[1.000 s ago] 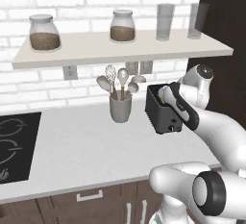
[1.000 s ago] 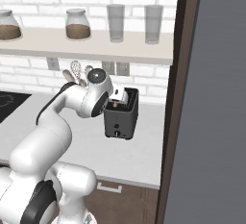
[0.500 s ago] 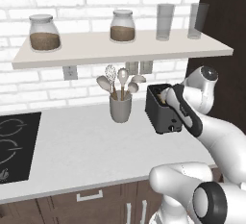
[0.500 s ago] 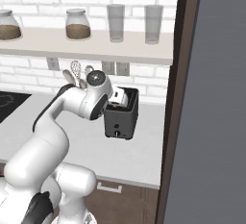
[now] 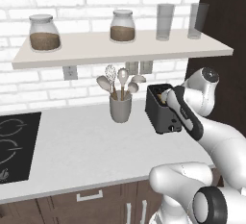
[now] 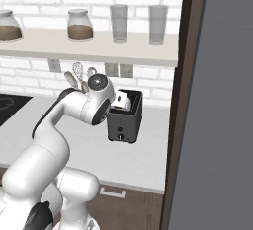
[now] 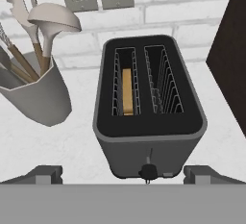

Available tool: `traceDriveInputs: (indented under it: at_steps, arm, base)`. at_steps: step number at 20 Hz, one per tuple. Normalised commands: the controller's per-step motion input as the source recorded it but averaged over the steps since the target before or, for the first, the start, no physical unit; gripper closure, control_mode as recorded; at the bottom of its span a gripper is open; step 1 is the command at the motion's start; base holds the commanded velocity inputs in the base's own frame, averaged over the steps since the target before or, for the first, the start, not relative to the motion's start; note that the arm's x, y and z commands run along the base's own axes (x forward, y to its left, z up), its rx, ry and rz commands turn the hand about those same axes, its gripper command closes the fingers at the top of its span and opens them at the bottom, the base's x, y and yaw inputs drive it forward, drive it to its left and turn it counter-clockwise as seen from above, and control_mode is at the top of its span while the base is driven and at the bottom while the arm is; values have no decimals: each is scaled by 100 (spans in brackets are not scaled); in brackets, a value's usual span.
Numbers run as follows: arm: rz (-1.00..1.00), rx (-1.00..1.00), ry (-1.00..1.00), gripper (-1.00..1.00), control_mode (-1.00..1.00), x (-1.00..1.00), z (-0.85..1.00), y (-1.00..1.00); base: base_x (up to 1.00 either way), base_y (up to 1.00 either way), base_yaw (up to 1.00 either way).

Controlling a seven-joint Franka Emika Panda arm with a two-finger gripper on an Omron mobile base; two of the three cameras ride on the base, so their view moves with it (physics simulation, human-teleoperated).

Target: Start the toaster. Once the lever pops up, take the bread to the plate on the dining counter.

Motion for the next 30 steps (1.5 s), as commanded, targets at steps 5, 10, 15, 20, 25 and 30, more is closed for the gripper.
traceDriveInputs:
  at_steps: [5,10,15,20,25,30]
  arm:
    - [0,0,0,-100,-100,0,0,0]
    - [0,0,0,-100,-100,0,0,0]
    - [0,0,0,-100,-100,0,0,0]
    - [0,0,0,-100,-100,0,0,0]
    - [0,0,0,-100,-100,0,0,0]
    - [0,0,0,-100,-100,0,0,0]
  base:
    - [0,0,0]
    - [0,0,0]
    - [0,0,0]
    - [0,0,0]
    - [0,0,0]
    - [0,0,0]
